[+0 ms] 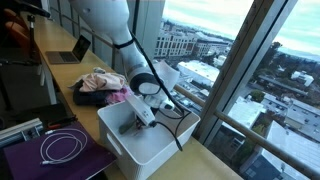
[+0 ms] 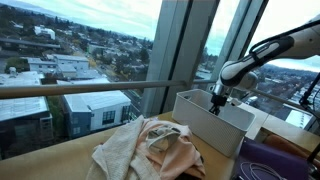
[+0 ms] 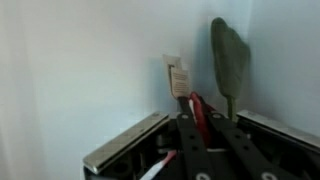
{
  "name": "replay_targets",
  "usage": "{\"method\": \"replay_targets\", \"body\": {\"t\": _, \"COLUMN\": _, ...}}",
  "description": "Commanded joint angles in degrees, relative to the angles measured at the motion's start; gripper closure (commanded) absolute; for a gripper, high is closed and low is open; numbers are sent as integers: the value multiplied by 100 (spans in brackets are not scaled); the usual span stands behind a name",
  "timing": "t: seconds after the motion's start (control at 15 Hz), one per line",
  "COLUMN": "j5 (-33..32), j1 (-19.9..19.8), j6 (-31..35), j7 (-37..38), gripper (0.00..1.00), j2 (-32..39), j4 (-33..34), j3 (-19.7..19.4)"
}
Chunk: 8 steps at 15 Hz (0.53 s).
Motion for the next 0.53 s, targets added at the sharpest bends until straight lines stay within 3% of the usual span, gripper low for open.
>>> {"method": "replay_targets", "body": {"t": 0.0, "j5": -373, "j1": 77, "j6": 84, "j7": 208, "gripper": 97, "j2": -1178, "j4": -700, "j3": -255}}
{"method": "replay_targets", "body": {"t": 0.27, "j5": -1055, "j1": 406, "j6": -93, "j7": 816, "gripper": 97, "j2": -2186, "j4": -853, "j3": -489}}
{"method": "replay_targets", "body": {"t": 0.47, "j5": -1538, "j1": 878, "j6": -243, "j7": 1654, "gripper": 97, "j2": -2732, "j4": -856, "j3": -386}}
